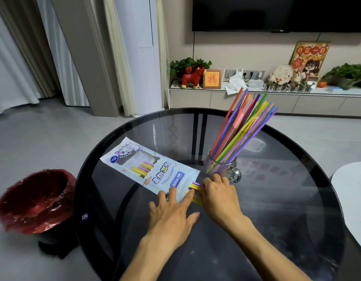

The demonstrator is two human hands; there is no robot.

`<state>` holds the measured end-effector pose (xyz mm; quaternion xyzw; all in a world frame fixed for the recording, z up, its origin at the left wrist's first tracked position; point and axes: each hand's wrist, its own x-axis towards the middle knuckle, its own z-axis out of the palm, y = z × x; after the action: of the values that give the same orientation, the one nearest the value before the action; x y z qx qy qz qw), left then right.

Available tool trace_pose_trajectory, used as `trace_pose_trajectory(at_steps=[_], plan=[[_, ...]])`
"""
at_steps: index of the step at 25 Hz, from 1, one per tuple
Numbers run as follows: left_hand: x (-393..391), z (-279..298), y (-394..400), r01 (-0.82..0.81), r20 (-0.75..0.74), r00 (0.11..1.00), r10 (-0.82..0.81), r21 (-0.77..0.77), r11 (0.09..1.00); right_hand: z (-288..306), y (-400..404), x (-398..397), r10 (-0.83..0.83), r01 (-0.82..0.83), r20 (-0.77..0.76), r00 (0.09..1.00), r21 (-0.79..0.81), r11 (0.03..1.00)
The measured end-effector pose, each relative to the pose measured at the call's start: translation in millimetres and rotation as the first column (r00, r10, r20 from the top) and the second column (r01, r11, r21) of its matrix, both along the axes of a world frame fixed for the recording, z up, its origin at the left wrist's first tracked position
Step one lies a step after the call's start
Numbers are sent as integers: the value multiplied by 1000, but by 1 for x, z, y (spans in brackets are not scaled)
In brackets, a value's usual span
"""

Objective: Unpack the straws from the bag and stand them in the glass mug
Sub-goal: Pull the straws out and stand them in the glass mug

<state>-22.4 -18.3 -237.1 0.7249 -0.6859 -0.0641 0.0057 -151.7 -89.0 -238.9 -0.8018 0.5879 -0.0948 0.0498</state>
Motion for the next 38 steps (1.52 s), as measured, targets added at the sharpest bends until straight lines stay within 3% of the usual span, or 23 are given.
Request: trace_pose_trajectory(at_steps=[4,13,17,19,21,23,26,27,29,32,34,35,38], plan=[[-5,-2,-3,-23,9,1000,23,-20,1000,7,5,1,65,-60,-132,989,44,997],[-4,-3,-3,-41,16,999,41,2,999,19,6,-19,73,-50,-160,984,149,988],[1,-5,-6,-63,30,998,64,-14,998,34,-7,-42,128,-62,-190,973,318,946],[6,-6,-10,-92,38,995,93,-22,996,52,-18,-76,57,-52,6,998,505,861],[10,-8,-15,-105,3,994,105,2,994,70,-20,-116,-106,-96,277,955,630,771],[13,-9,-21,-90,-42,995,92,48,995,82,-15,-146,-201,-201,482,853,658,726],[15,-8,-24,-98,-105,989,104,62,993,87,-12,-152,-196,-331,623,758,625,707],[13,-6,-24,-123,-146,981,125,20,992,85,-12,-145,-205,-355,665,718,603,714],[5,2,-22,-156,-229,968,107,-212,965,82,-10,-125,-217,-384,717,662,573,724],[-10,12,-17,50,-81,989,-123,-598,800,81,0,-96,-126,-551,716,686,625,553],[-14,14,-16,191,-2,963,-269,-698,690,89,7,-89,-81,-672,755,650,622,401],[-13,13,-16,208,-14,948,-317,-726,655,93,9,-88,-71,-708,779,623,601,371],[-12,20,-13,114,-187,905,-382,-757,643,101,6,-91,-217,-731,843,492,535,423]])
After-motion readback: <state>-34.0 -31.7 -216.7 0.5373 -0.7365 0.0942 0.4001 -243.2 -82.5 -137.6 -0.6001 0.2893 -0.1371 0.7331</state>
